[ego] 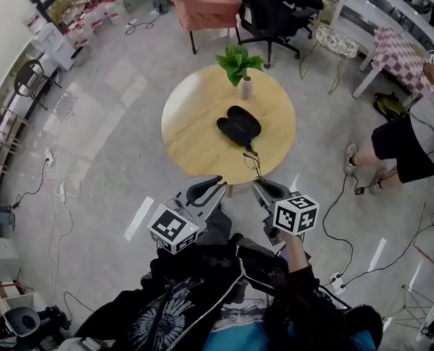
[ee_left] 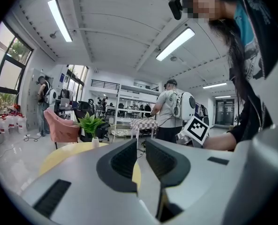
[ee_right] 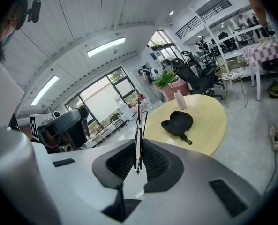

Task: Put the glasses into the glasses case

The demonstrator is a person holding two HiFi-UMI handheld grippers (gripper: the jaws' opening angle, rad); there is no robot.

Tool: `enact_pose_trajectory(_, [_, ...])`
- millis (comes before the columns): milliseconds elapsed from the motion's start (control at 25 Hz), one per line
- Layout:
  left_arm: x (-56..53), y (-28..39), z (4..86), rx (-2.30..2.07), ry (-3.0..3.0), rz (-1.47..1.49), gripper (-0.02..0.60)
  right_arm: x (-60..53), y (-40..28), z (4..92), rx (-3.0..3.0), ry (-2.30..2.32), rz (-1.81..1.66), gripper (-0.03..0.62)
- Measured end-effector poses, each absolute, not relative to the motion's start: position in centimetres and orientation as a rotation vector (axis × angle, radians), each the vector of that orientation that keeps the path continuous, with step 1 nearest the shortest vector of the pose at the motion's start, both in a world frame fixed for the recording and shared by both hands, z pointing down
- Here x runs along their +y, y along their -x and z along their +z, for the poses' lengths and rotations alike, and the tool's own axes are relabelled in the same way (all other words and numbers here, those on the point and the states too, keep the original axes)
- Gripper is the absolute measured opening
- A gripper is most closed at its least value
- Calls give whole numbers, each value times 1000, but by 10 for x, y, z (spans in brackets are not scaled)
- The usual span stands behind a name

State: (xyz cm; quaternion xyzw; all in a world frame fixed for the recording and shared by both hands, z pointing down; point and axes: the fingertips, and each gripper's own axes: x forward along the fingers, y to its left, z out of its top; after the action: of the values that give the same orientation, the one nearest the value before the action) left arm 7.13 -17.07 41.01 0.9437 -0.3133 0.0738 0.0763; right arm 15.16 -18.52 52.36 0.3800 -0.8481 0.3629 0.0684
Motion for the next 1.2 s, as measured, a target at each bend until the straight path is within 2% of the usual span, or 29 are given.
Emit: enact_pose_trajectory(1200, [-326, -4, 418, -779, -2841, 132, 52, -399, -95, 659, -2262, -906, 1031, 57])
